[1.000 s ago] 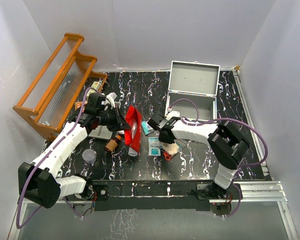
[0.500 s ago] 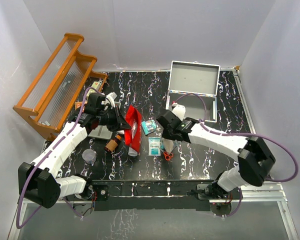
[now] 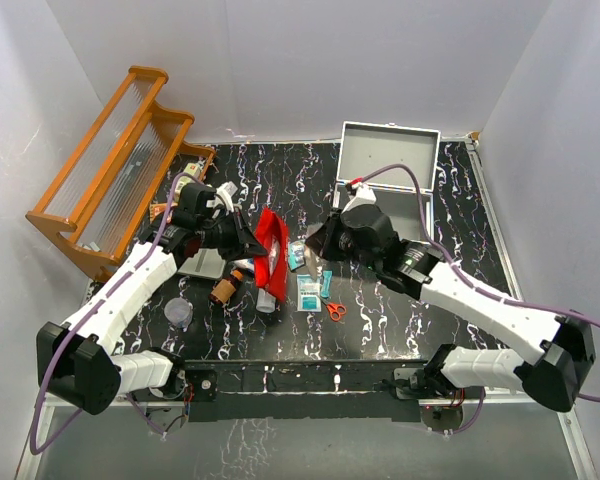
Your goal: Organize the medicine kit
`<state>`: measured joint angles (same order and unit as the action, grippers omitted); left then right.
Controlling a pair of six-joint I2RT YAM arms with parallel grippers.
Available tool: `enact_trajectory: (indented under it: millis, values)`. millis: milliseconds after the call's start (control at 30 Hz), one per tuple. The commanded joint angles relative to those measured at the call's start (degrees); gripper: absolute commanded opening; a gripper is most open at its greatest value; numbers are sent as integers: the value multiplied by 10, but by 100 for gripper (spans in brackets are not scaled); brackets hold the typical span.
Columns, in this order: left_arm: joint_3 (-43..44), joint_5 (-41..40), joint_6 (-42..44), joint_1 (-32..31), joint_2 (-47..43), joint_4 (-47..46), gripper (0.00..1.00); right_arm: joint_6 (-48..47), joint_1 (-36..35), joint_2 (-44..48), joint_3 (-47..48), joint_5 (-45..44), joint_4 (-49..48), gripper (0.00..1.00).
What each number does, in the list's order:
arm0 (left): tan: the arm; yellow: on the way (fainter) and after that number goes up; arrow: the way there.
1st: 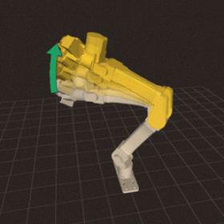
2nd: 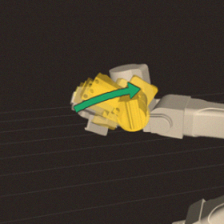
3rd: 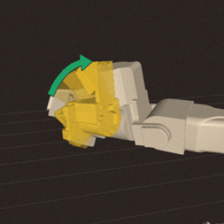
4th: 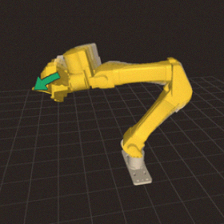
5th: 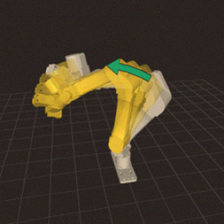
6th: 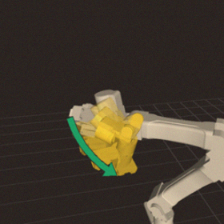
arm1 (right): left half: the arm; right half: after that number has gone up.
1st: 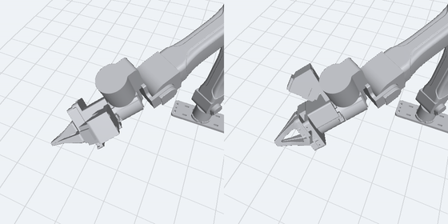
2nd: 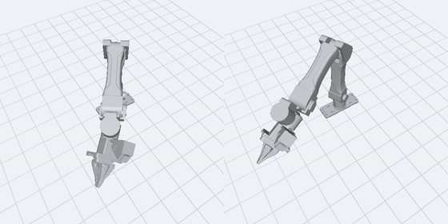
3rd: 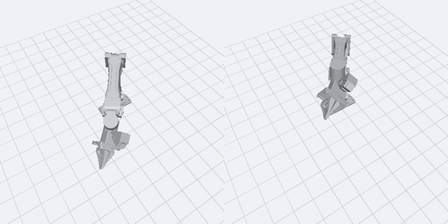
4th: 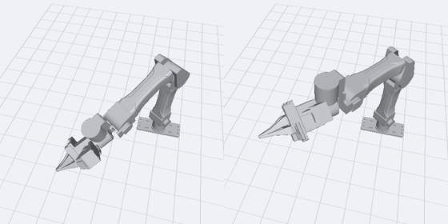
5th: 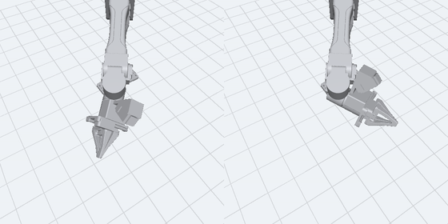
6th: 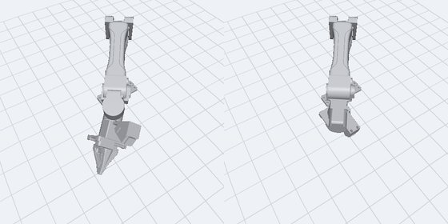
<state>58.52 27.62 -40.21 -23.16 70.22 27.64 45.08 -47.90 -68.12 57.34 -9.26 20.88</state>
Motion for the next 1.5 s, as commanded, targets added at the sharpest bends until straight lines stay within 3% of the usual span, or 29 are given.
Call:
enact_trajectory:
  millis: [0,233,500,667,1067,1300,1467]
  values:
    - [25,6,-20,-7,5,-16,0,-48,-2,31,7,78,-176,0]
    - [26,-4,-22,-14,8,-26,0,-64,-2,5,13,163,-299,0]
    - [30,-10,-22,-15,9,-31,0,-20,-2,-39,22,195,-354,0]
    - [28,-11,-19,-15,5,-29,0,30,-3,-55,15,153,-318,0]
    - [26,-22,-15,-15,4,-28,0,52,-3,-54,42,14,-177,0]
    - [28,-23,-12,-15,8,-29,0,81,-3,-86,78,6,-110,0]
    - [29,-30,-8,-15,12,-29,0,44,-19,-102,119,-7,-70,0]
